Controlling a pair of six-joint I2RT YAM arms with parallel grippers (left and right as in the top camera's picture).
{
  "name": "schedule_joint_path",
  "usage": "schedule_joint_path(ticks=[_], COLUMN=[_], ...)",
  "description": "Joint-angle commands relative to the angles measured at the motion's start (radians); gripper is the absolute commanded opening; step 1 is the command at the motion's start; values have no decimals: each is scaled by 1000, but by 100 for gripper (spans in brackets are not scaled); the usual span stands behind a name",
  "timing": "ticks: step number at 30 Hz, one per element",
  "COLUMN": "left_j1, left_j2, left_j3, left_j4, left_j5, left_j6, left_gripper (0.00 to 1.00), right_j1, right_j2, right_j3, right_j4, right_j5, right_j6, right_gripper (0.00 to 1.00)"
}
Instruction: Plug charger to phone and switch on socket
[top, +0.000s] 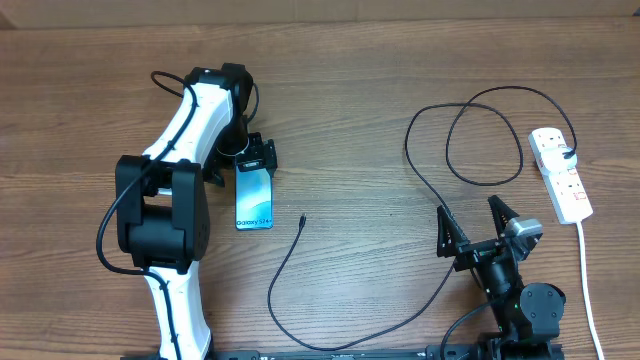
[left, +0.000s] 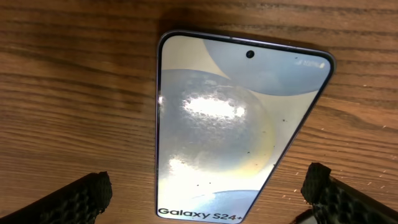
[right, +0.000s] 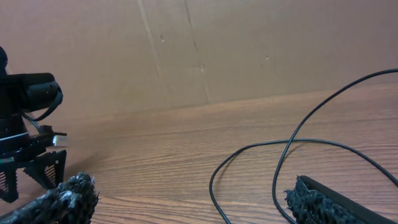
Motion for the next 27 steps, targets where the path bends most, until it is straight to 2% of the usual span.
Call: schedule_joint_path(ticks=[1,27], left_j1=[-29,-39], left_j2=[10,10], left_j3=[11,-221], left_j4=[9,182], left_j5=[1,-18], left_j6=[66,83], left_gripper=[100,100], right_j1=[-7,-7], right_j2=[-9,-8], right_j3=[-10,-10], right_j4=[5,5], right_j5=[10,10], right_j6=[-5,-5], right_gripper=[100,100])
